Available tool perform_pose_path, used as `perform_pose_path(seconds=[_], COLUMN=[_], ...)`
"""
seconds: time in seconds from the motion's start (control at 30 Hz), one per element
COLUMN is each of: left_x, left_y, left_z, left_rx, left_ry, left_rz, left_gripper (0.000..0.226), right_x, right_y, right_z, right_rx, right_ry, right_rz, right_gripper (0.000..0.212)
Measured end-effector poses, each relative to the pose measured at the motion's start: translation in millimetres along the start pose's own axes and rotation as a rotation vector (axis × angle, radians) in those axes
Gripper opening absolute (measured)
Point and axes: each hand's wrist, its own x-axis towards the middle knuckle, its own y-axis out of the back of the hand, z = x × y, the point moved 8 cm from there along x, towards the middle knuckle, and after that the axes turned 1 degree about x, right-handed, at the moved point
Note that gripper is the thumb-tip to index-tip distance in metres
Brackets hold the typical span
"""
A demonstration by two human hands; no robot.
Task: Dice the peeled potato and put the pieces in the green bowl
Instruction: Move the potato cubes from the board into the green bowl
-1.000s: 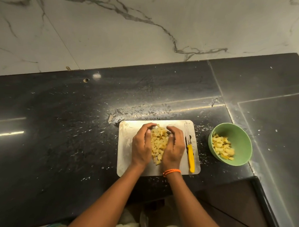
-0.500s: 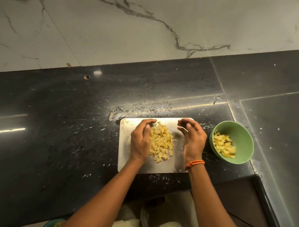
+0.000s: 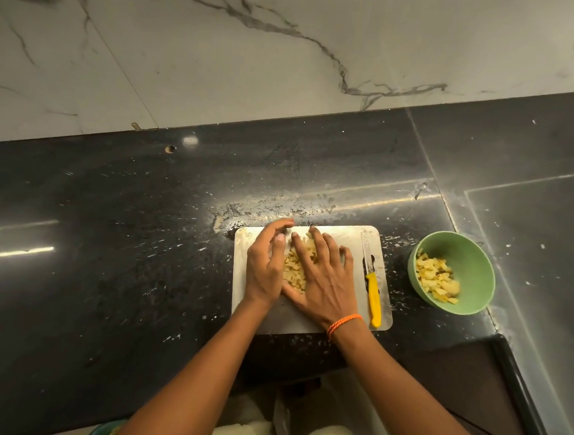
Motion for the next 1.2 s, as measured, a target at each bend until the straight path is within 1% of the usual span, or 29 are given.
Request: perform_pose_path(seconds=[0.07,0.1,0.2,0.27,0.37,0.47,0.63,0.67,0.73,0.8,0.87,0.97,1.0,1.1,1.2], left_x=[-3.2,-6.0,-14.2,-16.6,-16.6,-17.2,-15.2,-13.1,-9.4,-6.4,-5.9,-7.7,-8.8,-10.2,-10.3], left_y=[-6.6,-12.1,-27.4,-31.5,-30.5,-30.6,-22.9,-17.3,-4.4,6.2,12.4,11.1,10.3,9.1,9.0], left_z=[-1.2,-1.5,2.2,4.5,3.0,4.0,3.0,1.5,-2.3,-5.4,-6.0,-4.9,-4.4,-1.9,-0.7], left_rx=[0.029,0.041,0.092,0.127,0.125,0.090,-0.022,-0.032,-0.048,-0.044,-0.012,0.036,0.052,0.084,0.098], left_ry=[0.002,0.010,-0.007,-0.022,-0.011,-0.004,0.042,0.038,0.036,0.044,0.035,0.011,0.004,-0.007,-0.006], left_rz=[-0.045,-0.064,-0.073,-0.040,0.010,0.017,0.010,0.022,0.059,0.094,0.114,0.099,0.097,0.100,0.101], left_gripper=[0.035,0.035,0.035,0.033,0.033,0.032,0.032,0.032,0.031,0.031,0.031,0.029,0.029,0.028,0.028], right_x=[4.8,5.8,7.2,6.9,4.7,4.2,2.2,1.1,0.4,2.7,6.4,10.8,10.6,11.1,9.3], right_y=[-5.4,-6.4,1.6,6.7,7.7,13.8,17.3,18.7,19.6,19.6,23.4,41.3,46.3,52.1,53.6], right_z=[-1.4,-3.4,-16.0,-22.5,-24.3,-25.0,-28.5,-27.8,-23.0,-13.3,-1.6,14.6,18.9,27.0,37.2], right_rx=[-0.055,-0.059,-0.040,-0.020,0.052,0.093,-0.051,-0.079,-0.047,0.068,0.255,0.651,0.798,1.218,1.518], right_ry=[0.016,0.040,0.140,0.188,0.220,0.246,0.261,0.246,0.200,0.124,0.008,-0.197,-0.270,-0.456,-0.577], right_rz=[0.002,0.009,0.061,0.106,0.154,0.228,0.321,0.322,0.284,0.240,0.235,0.330,0.365,0.393,0.415], right_gripper=[0.086,0.079,0.048,0.036,0.026,0.019,0.013,0.012,0.011,0.012,0.018,0.013,0.014,0.023,0.024])
